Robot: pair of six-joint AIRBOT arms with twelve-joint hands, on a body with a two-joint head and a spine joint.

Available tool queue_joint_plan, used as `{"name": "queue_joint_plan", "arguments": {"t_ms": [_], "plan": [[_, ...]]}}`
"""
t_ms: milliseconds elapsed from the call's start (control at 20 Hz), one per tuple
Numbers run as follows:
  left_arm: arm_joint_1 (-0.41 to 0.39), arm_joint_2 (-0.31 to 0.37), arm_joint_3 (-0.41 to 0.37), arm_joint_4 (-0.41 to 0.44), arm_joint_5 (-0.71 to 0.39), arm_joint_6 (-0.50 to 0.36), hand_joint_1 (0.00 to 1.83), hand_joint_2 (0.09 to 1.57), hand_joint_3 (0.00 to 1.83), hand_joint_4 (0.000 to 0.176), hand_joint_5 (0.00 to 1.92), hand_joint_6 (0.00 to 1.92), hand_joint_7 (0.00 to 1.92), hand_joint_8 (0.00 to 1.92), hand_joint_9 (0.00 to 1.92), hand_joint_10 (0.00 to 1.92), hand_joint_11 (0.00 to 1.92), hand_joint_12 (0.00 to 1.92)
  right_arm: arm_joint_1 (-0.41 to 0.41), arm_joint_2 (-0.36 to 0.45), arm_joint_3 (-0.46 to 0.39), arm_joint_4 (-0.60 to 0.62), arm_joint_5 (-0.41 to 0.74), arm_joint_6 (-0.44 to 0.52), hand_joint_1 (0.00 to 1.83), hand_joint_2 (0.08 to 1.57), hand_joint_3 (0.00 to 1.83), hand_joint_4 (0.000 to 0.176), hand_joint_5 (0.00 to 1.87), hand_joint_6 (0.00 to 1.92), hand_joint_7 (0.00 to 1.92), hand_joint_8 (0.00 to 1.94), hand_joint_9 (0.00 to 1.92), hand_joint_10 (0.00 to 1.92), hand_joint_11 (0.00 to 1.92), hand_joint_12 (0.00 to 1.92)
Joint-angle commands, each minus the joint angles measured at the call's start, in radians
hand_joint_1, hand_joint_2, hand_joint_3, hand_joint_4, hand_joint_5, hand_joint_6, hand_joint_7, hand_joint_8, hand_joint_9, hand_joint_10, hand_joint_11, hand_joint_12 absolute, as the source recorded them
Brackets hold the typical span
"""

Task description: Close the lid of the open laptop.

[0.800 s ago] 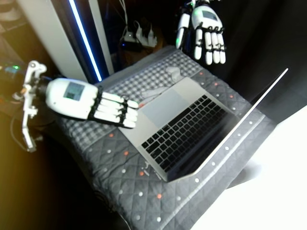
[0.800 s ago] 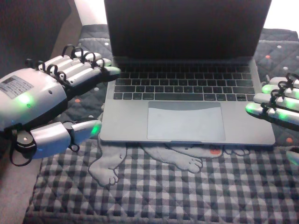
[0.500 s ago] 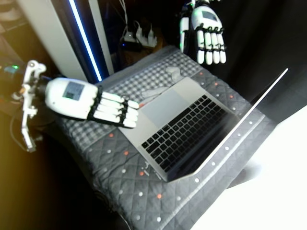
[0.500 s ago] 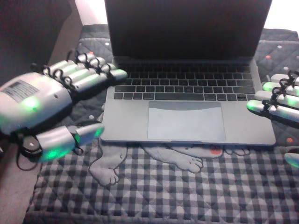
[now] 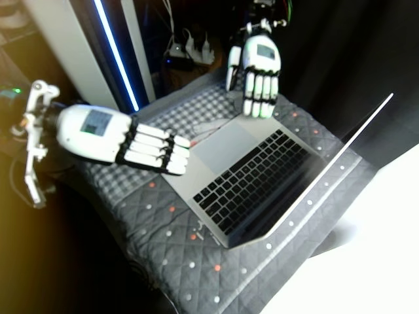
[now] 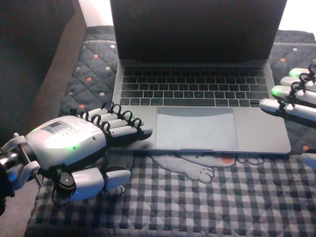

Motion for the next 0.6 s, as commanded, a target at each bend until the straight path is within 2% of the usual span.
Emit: {"name": "queue_joint_plan", "arguments": {"t_ms": [0, 50, 100, 150, 250, 350, 400, 450, 500, 550], "plan": [[-0.004, -0.007, 0.004, 0.005, -0.093, -0.002, 0.38, 1.44, 0.00, 0.000, 0.21, 0.00, 0.20, 0.00, 0.14, 0.07, 0.00, 0.61, 0.013, 0.012, 0.003, 0.019, 0.127, -0.005, 0.09, 1.45, 0.00, 0.081, 0.00, 0.00, 0.00, 0.00, 0.00, 0.00, 0.00, 0.00], [-0.004, -0.013, 0.008, 0.009, -0.078, -0.002, 0.39, 1.45, 0.00, 0.000, 0.19, 0.00, 0.19, 0.00, 0.12, 0.05, 0.00, 0.57, 0.013, 0.013, 0.003, 0.022, 0.133, -0.005, 0.11, 1.46, 0.00, 0.091, 0.00, 0.00, 0.00, 0.00, 0.00, 0.00, 0.00, 0.00], [-0.004, -0.017, 0.009, 0.010, -0.073, -0.002, 0.29, 1.48, 0.01, 0.000, 0.15, 0.00, 0.15, 0.00, 0.08, 0.02, 0.00, 0.41, 0.013, 0.014, 0.004, 0.022, 0.136, -0.005, 0.13, 1.46, 0.00, 0.109, 0.00, 0.00, 0.00, 0.00, 0.00, 0.00, 0.00, 0.00], [-0.004, -0.020, 0.010, 0.010, -0.069, -0.002, 0.25, 1.48, 0.00, 0.000, 0.15, 0.00, 0.16, 0.00, 0.08, 0.02, 0.00, 0.39, 0.013, 0.015, 0.004, 0.024, 0.140, -0.005, 0.14, 1.46, 0.00, 0.115, 0.00, 0.00, 0.00, 0.00, 0.00, 0.00, 0.00, 0.00], [-0.003, -0.023, 0.011, 0.010, -0.064, -0.004, 0.23, 1.48, 0.00, 0.000, 0.15, 0.00, 0.14, 0.00, 0.09, 0.02, 0.00, 0.46, 0.014, 0.016, 0.004, 0.031, 0.156, -0.005, 0.18, 1.46, 0.00, 0.120, 0.00, 0.00, 0.00, 0.00, 0.00, 0.00, 0.01, 0.00], [-0.002, -0.023, 0.010, 0.011, -0.063, -0.008, 0.21, 1.48, 0.00, 0.000, 0.14, 0.00, 0.12, 0.00, 0.09, 0.01, 0.00, 0.57, 0.024, 0.016, 0.006, 0.036, 0.172, -0.005, 0.19, 1.47, 0.00, 0.095, 0.00, 0.00, 0.00, 0.00, 0.00, 0.00, 0.00, 0.00], [-0.001, -0.023, 0.010, 0.012, -0.063, -0.009, 0.20, 1.49, 0.00, 0.000, 0.15, 0.00, 0.13, 0.00, 0.10, 0.01, 0.00, 0.57, 0.038, 0.016, 0.007, 0.036, 0.172, -0.005, 0.22, 1.48, 0.00, 0.062, 0.00, 0.00, 0.00, 0.00, 0.00, 0.00, 0.00, 0.00], [-0.001, -0.023, 0.010, 0.014, -0.063, -0.012, 0.20, 1.48, 0.00, 0.000, 0.15, 0.00, 0.12, 0.00, 0.10, 0.01, 0.00, 0.49, 0.075, 0.015, 0.008, 0.032, 0.172, -0.012, 0.16, 1.46, 0.00, 0.055, 0.00, 0.00, 0.00, 0.00, 0.00, 0.00, 0.00, 0.00], [0.000, -0.023, 0.010, 0.015, -0.063, -0.013, 0.18, 1.49, 0.00, 0.000, 0.15, 0.00, 0.13, 0.00, 0.11, 0.01, 0.00, 0.53, 0.094, 0.013, 0.008, 0.032, 0.172, -0.024, 0.18, 1.43, 0.00, 0.073, 0.00, 0.00, 0.00, 0.00, 0.00, 0.00, 0.00, 0.00], [0.000, -0.023, 0.010, 0.015, -0.063, -0.013, 0.17, 1.49, 0.00, 0.000, 0.15, 0.00, 0.12, 0.00, 0.10, 0.01, 0.00, 0.54, 0.130, 0.005, 0.009, 0.034, 0.170, -0.053, 0.27, 1.43, 0.00, 0.051, 0.00, 0.00, 0.00, 0.00, 0.00, 0.00, 0.00, 0.00]]}}
